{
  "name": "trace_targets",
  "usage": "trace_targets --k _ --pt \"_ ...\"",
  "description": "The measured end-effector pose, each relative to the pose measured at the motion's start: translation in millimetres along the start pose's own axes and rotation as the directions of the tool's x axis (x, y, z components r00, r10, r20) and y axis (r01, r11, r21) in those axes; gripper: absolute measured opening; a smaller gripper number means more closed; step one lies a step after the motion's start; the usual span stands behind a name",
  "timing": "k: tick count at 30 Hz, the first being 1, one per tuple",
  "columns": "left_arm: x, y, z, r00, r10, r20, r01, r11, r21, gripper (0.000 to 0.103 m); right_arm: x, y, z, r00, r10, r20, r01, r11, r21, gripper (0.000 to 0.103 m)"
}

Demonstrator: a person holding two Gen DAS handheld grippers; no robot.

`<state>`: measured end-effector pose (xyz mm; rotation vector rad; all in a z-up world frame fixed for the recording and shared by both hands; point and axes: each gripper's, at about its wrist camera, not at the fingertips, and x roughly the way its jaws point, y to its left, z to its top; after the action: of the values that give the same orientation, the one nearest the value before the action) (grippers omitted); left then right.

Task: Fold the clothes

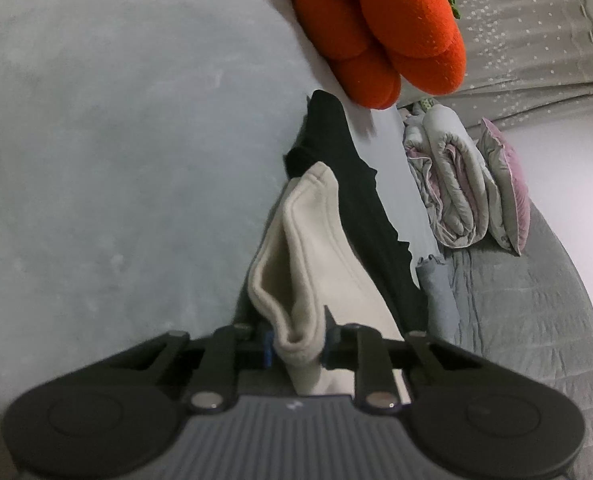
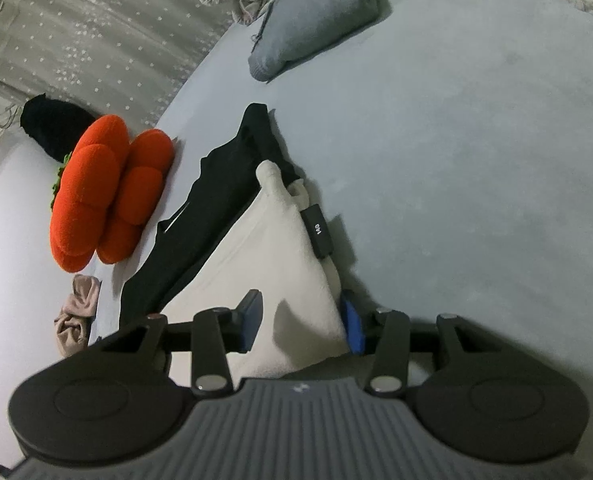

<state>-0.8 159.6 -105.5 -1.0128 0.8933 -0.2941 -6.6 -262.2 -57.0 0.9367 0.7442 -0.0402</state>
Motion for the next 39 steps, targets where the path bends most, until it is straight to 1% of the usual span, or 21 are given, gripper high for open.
trace_targets --k 2,6,13,15,16,17,18,21,24,27,30,34,39 --pt "0.3 0.6 0.8 1.0 -0.005 -0.003 0.005 1.0 -0.005 0.02 -1.0 -5.4 1.6 1.0 0.009 -0.014 -0.009 1.0 0.022 0.039" --pt "1.2 0.1 1.1 1.0 -0.005 -0.005 0.005 1.0 -0.009 0.02 -7.3 -14.7 2.4 0.998 0.037 -0.048 -0.032 0.995 0.093 0.038" --pt "1.5 2.9 0.3 1.0 -0.006 -0.006 0.006 1.0 -0.013 0.019 -2.4 -14.5 1.5 0.996 0.062 -0.065 -0.056 0.994 0.098 0.039" --pt "1.8 5.2 0.6 1.0 -0.01 -0.009 0.01 1.0 -0.023 0.016 1.7 -13.3 1.7 0.995 0.077 -0.063 -0.07 0.993 0.099 0.039" --pt "1.7 7.1 0.8 1.0 -0.013 -0.012 0.013 0.999 -0.032 0.013 3.4 -12.1 1.4 0.995 0.084 -0.061 -0.078 0.992 0.095 0.036" --pt "1.8 8.5 1.2 1.0 -0.019 -0.015 0.018 0.999 -0.042 0.011 5.8 -11.2 0.9 0.994 0.088 -0.066 -0.082 0.993 0.087 0.024" --pt "1.1 9.8 1.3 1.0 -0.026 -0.016 0.025 0.998 -0.053 0.01 7.8 -11.5 -0.3 0.993 0.091 -0.069 -0.085 0.993 0.084 0.022" --pt "-3.0 13.8 0.4 0.999 -0.052 -0.015 0.05 0.994 -0.099 0.009 4.9 -14.8 -1.1 0.991 0.117 -0.058 -0.109 0.986 0.128 0.019" --pt "-8.5 13.2 1.1 0.997 -0.082 -0.008 0.081 0.988 -0.134 0.009 -1.6 -16.5 -0.5 0.987 0.158 -0.043 -0.148 0.972 0.182 0.018" --pt "-17.6 7.6 0.3 0.993 -0.116 -0.001 0.115 0.984 -0.134 0.008 -9.3 -13.8 0.9 0.978 0.205 -0.031 -0.194 0.958 0.209 0.018" --pt "-29.9 3.5 -2.1 0.989 -0.146 0.001 0.144 0.98 -0.14 0.008 -17.1 -9.7 1.3 0.972 0.231 -0.034 -0.218 0.95 0.226 0.017" --pt "-46.8 1.2 -5.2 0.985 -0.175 -0.002 0.173 0.971 -0.164 0.008 -30.1 -0.9 -1.6 0.965 0.257 -0.043 -0.241 0.942 0.233 0.017" --pt "-66.7 3.1 -10.1 0.981 -0.194 -0.022 0.186 0.961 -0.204 0.008 -45.6 15.5 -5.1 0.959 0.277 -0.053 -0.26 0.94 0.22 0.017"
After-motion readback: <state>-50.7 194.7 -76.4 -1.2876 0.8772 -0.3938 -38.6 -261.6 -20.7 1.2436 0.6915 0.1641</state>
